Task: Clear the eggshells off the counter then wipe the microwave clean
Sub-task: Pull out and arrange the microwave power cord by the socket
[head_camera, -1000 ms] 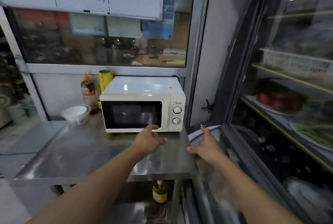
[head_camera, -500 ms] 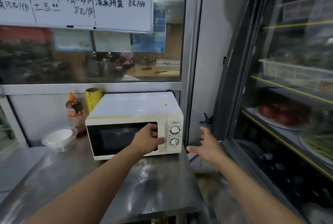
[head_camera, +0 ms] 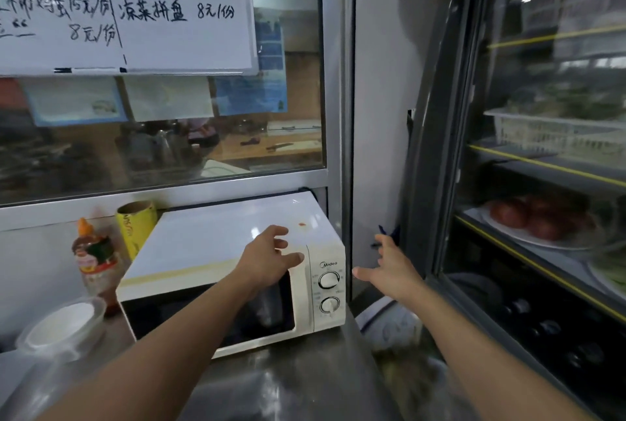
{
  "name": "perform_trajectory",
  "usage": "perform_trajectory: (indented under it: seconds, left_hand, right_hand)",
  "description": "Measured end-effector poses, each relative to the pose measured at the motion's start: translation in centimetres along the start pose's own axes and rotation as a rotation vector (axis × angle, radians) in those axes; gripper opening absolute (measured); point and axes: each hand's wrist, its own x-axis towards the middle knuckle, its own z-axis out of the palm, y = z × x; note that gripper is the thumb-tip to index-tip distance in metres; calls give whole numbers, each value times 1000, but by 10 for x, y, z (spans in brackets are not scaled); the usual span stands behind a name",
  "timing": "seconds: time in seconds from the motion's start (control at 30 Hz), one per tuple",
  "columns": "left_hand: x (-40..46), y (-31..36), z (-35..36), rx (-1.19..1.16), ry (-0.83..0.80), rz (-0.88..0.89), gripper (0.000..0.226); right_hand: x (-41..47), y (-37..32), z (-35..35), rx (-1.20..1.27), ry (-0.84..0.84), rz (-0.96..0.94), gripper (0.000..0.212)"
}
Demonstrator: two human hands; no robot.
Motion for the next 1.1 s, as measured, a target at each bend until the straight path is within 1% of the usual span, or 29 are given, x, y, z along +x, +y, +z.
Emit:
perform_trajectory:
  seconds: [0.17, 0.3, 0.43, 0.7, 0.9, 1.1]
  left_hand:
    - [50, 2, 14, 16, 5, 20, 57]
    - [101, 1, 27, 42, 18, 3, 56]
    - [158, 0, 41, 49, 47, -41, 53]
    - [254, -9, 68, 167, 100, -61, 50]
    - [309, -11, 91, 306, 104, -12, 51]
    - [342, -19, 108, 433, 57, 48, 51]
  right_hand:
    - [56, 8, 2, 2, -2, -13, 90]
    - [112, 21, 9, 49, -40, 1, 88]
    - [170, 37, 16, -13, -49, 7, 83]
    - [266, 75, 40, 18, -154, 46, 82]
    - [326, 102, 67, 21, -184, 71, 85]
    - [371, 122, 104, 119, -227, 105, 89]
